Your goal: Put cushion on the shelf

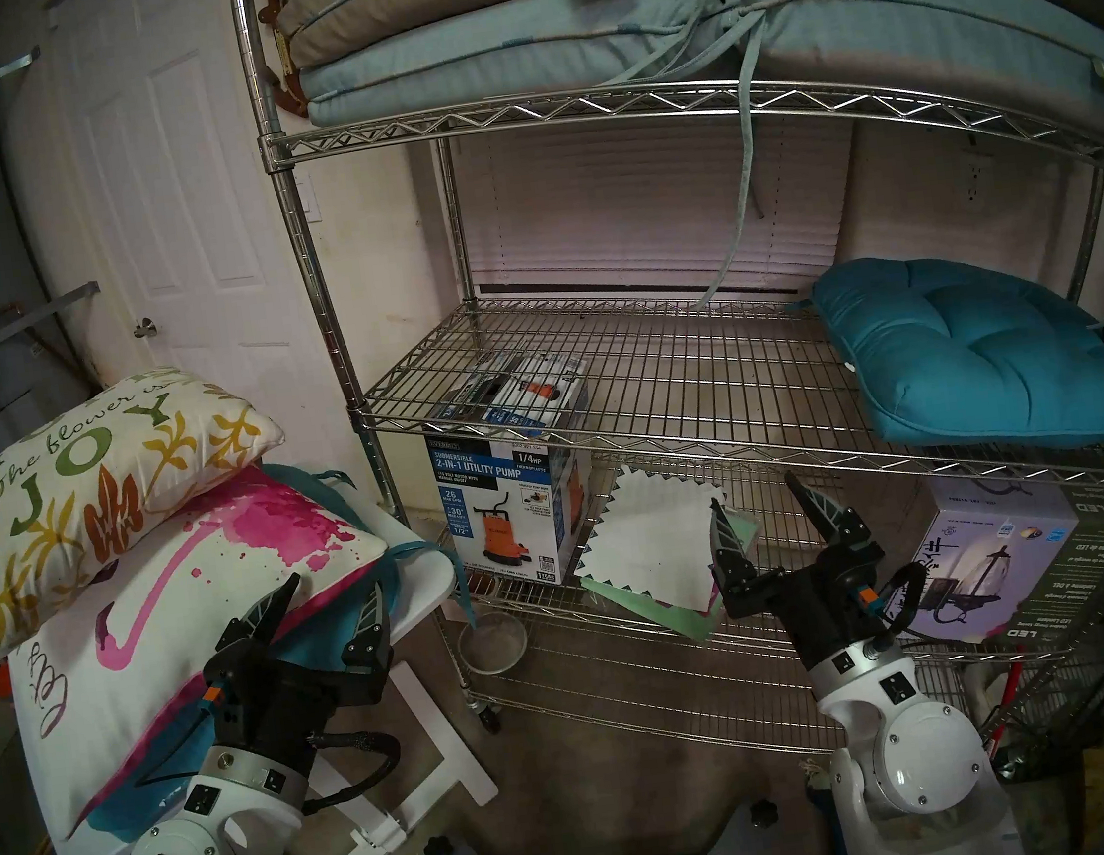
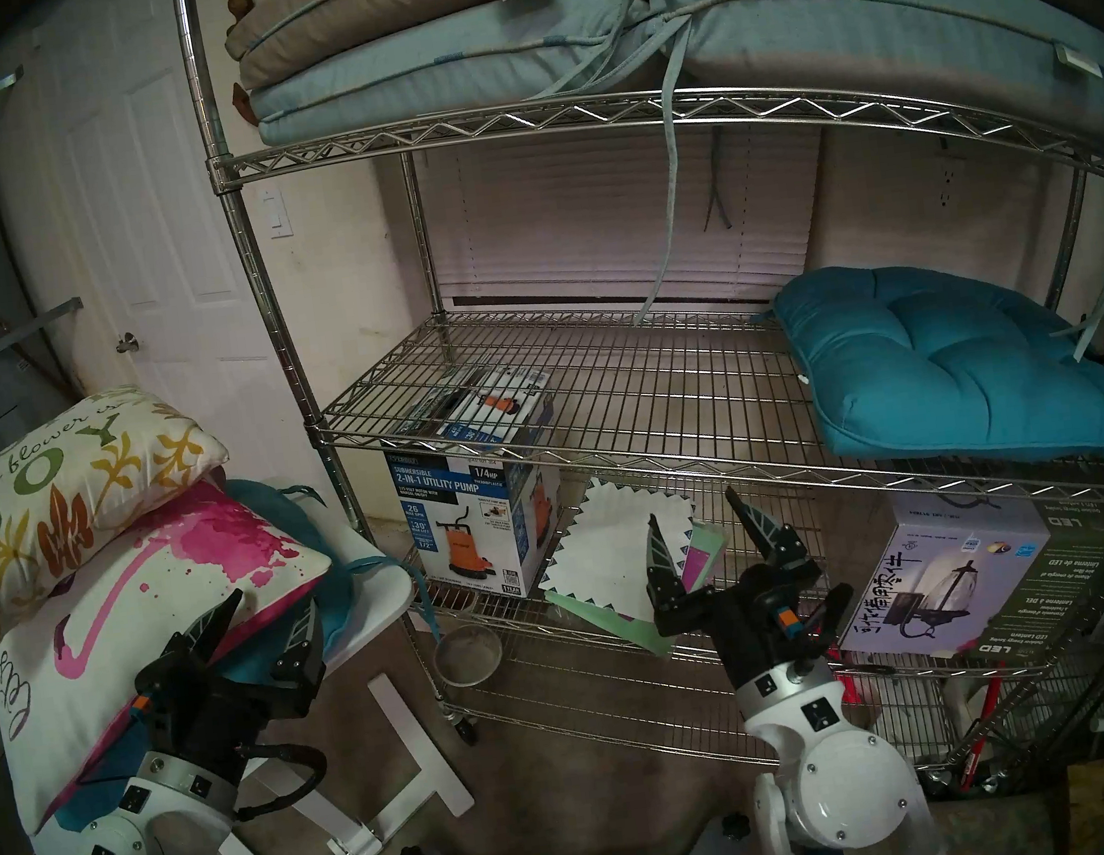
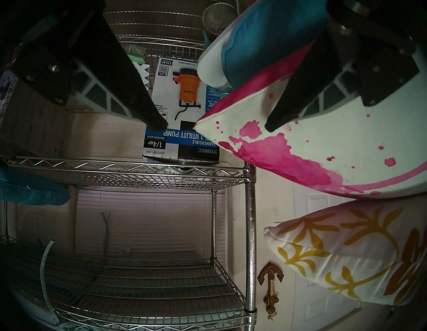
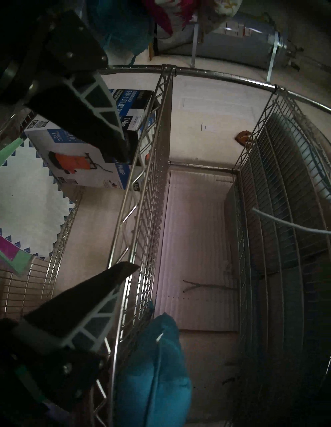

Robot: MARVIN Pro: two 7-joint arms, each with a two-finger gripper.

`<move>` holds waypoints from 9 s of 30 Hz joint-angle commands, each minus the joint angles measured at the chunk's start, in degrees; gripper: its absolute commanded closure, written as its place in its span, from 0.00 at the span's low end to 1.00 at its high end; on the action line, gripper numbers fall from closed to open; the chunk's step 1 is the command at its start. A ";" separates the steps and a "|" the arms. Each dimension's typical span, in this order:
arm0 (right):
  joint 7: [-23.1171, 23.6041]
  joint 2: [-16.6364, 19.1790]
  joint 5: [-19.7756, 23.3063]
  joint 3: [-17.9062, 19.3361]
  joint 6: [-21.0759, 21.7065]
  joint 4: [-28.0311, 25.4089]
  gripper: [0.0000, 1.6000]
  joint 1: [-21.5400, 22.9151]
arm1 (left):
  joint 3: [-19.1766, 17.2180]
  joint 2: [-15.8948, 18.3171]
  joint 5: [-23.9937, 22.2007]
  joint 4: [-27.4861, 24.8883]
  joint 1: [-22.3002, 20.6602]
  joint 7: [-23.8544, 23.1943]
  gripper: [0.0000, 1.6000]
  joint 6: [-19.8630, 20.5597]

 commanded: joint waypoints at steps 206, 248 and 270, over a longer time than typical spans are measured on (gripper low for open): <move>-4.55 -16.23 -49.94 -37.73 -27.33 66.49 0.00 74.42 | -0.04 -0.20 0.05 -1.02 -0.14 -0.08 0.00 -0.13; -4.89 -11.94 -50.55 -31.02 -33.24 67.30 1.00 80.19 | -0.07 -0.17 0.00 -0.89 -0.23 -0.15 0.00 -0.18; -3.15 2.34 -46.46 -20.64 -37.64 51.24 1.00 69.26 | -0.08 -0.15 -0.02 -0.80 -0.30 -0.20 0.00 -0.20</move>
